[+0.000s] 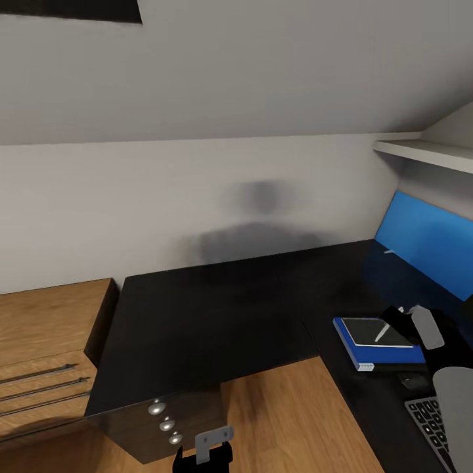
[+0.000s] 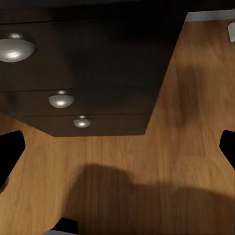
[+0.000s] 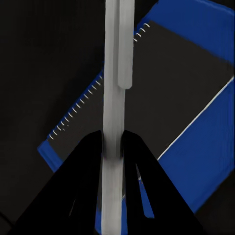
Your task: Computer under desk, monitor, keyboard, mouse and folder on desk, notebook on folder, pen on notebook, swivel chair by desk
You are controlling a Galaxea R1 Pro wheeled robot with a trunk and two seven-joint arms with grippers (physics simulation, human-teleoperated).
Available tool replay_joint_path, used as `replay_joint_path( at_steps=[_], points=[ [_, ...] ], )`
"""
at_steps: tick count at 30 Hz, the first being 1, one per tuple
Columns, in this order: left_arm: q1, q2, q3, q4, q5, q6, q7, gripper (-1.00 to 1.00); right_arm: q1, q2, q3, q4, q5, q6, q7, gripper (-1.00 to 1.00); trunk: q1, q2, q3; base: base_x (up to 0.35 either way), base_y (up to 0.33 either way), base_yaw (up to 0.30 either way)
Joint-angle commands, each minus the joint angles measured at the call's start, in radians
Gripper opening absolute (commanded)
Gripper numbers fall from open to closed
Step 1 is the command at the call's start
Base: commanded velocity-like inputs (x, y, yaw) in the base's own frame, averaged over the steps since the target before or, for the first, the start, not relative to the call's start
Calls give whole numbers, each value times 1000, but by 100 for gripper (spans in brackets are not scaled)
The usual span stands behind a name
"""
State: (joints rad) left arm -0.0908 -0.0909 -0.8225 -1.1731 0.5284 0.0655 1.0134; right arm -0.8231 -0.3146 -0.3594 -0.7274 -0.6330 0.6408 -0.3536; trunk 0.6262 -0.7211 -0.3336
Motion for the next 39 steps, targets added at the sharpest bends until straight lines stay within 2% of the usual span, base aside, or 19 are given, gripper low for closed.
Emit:
replay_joint_path(
  at_steps=[1,3,5,7,10,20,39],
  points=[
    [-1,0,-3,-1,2,7,7,100,-1,0,-13,3,-14,2,-7,-100,0,-1,-1,21,0,0],
    [-1,0,-5,-2,2,7,7,100,-1,0,-62,19,-14,1,-7,-100,0,-1,-1,136,0,0],
    [-1,0,-5,-2,2,7,7,100,-1,0,-89,26,-15,1,-7,-100,0,-1,-1,214,0,0],
    [-1,0,-6,-2,2,7,7,100,-1,1,-140,42,-14,1,-7,-100,0,-1,-1,153,0,0],
    [-1,0,-6,-3,2,7,7,100,-1,1,-169,69,-15,-1,-7,-100,0,-1,-1,65,0,0],
    [-1,-4,-7,-23,2,7,7,100,-1,4,-184,94,-17,-6,-7,-100,0,-1,-1,11,0,0],
    [-1,-1,-6,-24,4,7,8,100,-1,4,-185,95,-17,-6,-7,-100,73,-134,-61,0,0,0]
  ],
)
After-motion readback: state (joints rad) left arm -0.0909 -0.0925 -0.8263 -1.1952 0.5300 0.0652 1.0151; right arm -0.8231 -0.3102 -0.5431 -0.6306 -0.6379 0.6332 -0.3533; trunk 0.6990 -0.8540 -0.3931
